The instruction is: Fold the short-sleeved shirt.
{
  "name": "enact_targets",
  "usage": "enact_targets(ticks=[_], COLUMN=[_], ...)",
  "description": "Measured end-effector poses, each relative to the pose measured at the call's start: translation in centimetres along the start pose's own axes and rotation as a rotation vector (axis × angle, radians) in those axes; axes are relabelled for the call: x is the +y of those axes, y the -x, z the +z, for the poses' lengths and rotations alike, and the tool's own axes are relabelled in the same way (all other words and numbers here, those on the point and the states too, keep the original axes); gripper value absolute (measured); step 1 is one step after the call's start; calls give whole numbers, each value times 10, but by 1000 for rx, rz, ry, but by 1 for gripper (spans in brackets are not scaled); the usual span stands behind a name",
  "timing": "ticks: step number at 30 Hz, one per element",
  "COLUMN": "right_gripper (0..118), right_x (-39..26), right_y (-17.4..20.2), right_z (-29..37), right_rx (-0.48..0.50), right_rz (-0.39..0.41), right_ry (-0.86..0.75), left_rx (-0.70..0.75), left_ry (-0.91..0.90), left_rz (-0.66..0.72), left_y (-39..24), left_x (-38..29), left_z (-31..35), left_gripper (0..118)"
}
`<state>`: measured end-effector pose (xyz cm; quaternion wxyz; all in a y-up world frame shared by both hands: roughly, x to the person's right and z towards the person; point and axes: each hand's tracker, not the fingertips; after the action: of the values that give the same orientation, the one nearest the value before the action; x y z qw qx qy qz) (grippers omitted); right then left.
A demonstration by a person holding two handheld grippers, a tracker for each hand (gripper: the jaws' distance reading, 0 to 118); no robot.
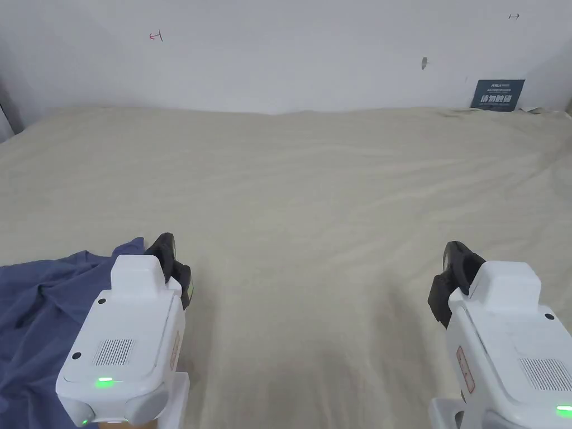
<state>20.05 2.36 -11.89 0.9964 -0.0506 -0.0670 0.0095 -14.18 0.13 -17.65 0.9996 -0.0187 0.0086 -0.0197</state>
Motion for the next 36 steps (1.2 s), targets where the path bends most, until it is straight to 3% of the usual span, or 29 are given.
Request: enact_targets(ticks=[15, 16, 18, 20, 22, 24, 25, 27, 29, 31, 32, 34, 36], right_gripper=[0, 0, 0, 0, 0, 0, 0, 0, 0, 0, 0, 0, 0], right_x=[3, 4, 5, 1, -3, -9, -9, -3, 5, 11, 15, 17, 15], right_y=[5, 8, 20, 37, 48, 54, 55, 50, 42, 28, 19, 5, -1], right_z=[2, 3, 6, 10, 12, 14, 15, 16, 14, 12, 11, 7, 6], right_rx=[-11, -28, -96, -192, -241, -297, -294, -246, -205, -152, -107, -55, -40], right_rz=[68, 123, 293, 567, 737, 878, 915, 798, 617, 414, 275, 89, -6], right_ry=[-17, -25, -51, -121, -179, -263, -289, -259, -188, -129, -93, -36, -15], left_rx=[-15, -34, -121, -218, -288, -283, -261, -248, -224, -166, -146, -116, -90], left_ry=[2, 4, 33, 75, 74, 68, 73, 78, 79, 32, 2, -41, -68], left_rz=[50, 113, 374, 753, 1085, 1221, 1196, 1003, 765, 488, 359, 172, 21], left_y=[4, 7, 22, 48, 67, 72, 70, 63, 44, 25, 17, -1, -13], left_x=[2, 3, 7, 4, -8, -17, -17, -8, 6, 19, 22, 24, 22], left_z=[-1, -1, -2, -8, -10, -9, -7, -5, -1, 7, 10, 13, 15], left_gripper=[0, 0, 0, 0, 0, 0, 0, 0, 0, 0, 0, 0, 0])
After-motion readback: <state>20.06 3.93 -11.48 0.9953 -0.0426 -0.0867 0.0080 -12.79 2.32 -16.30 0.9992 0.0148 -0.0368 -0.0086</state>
